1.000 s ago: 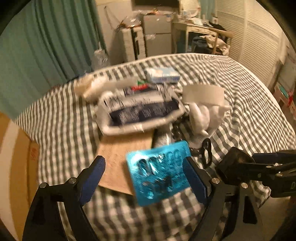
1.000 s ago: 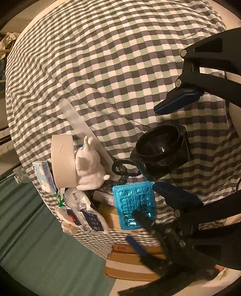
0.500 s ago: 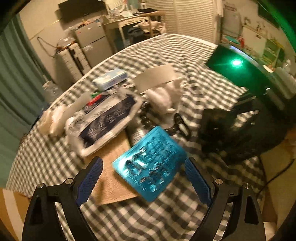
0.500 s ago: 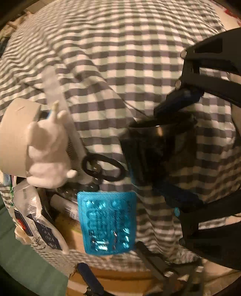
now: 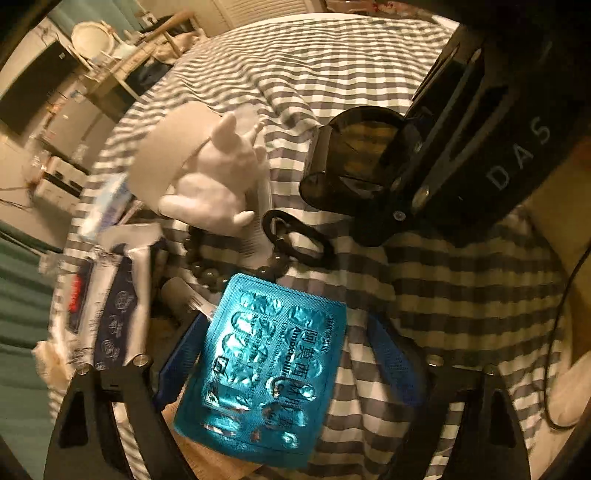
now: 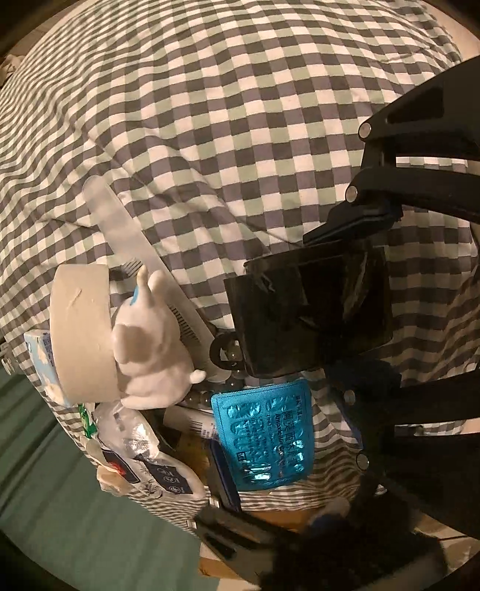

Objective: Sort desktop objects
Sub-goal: 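Grasp the teal blister pack with the left gripper and lift it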

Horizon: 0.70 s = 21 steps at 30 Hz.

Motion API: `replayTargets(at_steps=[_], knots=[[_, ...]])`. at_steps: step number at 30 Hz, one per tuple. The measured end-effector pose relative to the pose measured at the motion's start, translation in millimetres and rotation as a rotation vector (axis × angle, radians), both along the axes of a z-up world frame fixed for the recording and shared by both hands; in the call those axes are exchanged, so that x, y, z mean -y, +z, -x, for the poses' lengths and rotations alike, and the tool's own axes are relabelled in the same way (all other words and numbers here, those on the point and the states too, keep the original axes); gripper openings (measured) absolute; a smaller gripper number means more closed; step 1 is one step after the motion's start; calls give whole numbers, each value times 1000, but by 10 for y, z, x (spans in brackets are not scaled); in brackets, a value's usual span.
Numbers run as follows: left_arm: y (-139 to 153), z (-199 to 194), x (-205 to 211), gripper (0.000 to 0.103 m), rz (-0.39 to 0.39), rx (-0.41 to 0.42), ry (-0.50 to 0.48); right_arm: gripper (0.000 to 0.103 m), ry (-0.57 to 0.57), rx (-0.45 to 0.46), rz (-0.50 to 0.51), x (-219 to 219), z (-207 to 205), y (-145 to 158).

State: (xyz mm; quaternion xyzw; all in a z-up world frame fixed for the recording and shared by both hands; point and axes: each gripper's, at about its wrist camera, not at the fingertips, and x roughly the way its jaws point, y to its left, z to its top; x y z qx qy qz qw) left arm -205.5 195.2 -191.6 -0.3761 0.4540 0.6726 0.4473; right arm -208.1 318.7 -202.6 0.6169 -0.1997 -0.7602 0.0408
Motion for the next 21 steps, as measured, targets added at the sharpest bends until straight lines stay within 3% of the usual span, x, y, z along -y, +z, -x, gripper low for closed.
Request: replayTargets(at_steps=[1,2,4,7,9,11,13,15,19,21], knots=[[37,4,2,42,-13,-30,1,53,0,0,1,-9,2,-5],[94,40,14,33,-30,-68,26,53,3,0,-4,-8,4,-8],[231,157,82,21,-72,4,97,53,12,-1,-18,-18,44,-13],[265,105,183,20,-62,28,121,52,13,-4,-30,25,63,-17],[230,4,203,25,-36,-1,120,52,4,-5,-22,38,72,-14],[208,-58,227,39,-40,5,141,52,-5,-2,-14,78,75,-14],[194,-129,244,68,-48,54,174,52,-11,-2,-19,55,59,15],[206,-222,250,88,-54,100,188,52,-12,-1,-30,62,38,31],[115,-416,196,94,-21,-21,173,52,-23,-4,-32,32,35,32],[39,-406,222,92,-19,-36,196,52,-25,-7,-30,24,23,40]])
